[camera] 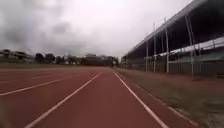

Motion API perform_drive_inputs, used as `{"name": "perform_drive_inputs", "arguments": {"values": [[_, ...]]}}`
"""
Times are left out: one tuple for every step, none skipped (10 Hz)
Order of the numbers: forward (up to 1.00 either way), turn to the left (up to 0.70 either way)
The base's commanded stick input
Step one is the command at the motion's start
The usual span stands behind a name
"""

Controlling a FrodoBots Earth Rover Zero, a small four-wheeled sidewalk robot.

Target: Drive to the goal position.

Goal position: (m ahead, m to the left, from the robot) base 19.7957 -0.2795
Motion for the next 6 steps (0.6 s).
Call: {"name": "perform_drive_inputs", "arguments": {"values": [[0.70,0.00],[0.70,0.00],[0.70,0.00],[0.70,0.00],[0.70,0.00],[0.70,0.00]]}}
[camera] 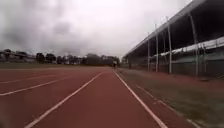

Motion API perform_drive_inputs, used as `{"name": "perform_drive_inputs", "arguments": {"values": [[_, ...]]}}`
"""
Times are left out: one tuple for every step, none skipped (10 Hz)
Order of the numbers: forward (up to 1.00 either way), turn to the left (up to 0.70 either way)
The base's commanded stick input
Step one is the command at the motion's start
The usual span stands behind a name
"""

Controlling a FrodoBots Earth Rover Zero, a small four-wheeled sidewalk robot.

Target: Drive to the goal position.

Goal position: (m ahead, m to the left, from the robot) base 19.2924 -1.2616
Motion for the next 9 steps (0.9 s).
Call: {"name": "perform_drive_inputs", "arguments": {"values": [[0.70,0.00],[0.70,0.00],[0.70,0.00],[0.70,0.00],[0.70,0.00],[0.70,0.00],[0.70,0.00],[0.70,0.00],[0.70,0.00]]}}
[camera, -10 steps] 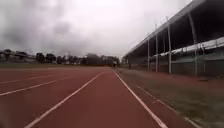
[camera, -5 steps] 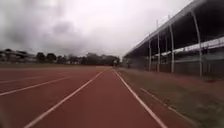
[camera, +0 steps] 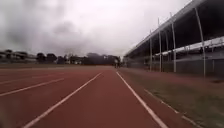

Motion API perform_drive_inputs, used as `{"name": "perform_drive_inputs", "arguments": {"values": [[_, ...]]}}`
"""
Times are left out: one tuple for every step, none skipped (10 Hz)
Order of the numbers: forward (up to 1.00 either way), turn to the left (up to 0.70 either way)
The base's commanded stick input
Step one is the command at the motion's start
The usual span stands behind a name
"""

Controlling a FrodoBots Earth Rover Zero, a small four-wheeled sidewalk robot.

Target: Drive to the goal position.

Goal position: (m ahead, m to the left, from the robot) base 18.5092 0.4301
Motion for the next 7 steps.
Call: {"name": "perform_drive_inputs", "arguments": {"values": [[0.70,0.00],[0.70,0.00],[0.70,0.00],[0.70,0.00],[0.70,0.00],[0.70,0.00],[0.70,0.00]]}}
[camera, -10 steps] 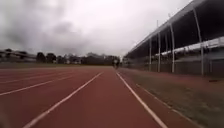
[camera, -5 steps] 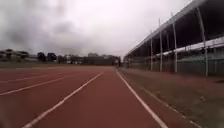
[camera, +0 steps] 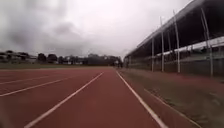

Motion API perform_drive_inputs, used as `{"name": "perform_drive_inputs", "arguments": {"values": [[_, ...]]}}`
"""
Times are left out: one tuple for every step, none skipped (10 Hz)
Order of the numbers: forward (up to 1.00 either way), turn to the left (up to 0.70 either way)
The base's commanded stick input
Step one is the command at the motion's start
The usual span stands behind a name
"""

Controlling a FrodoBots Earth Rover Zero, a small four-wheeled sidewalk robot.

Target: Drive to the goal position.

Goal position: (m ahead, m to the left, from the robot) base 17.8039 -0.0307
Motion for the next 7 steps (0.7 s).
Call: {"name": "perform_drive_inputs", "arguments": {"values": [[0.70,0.00],[0.70,0.00],[0.70,0.00],[0.70,0.00],[0.70,0.00],[0.70,0.00],[0.70,0.00]]}}
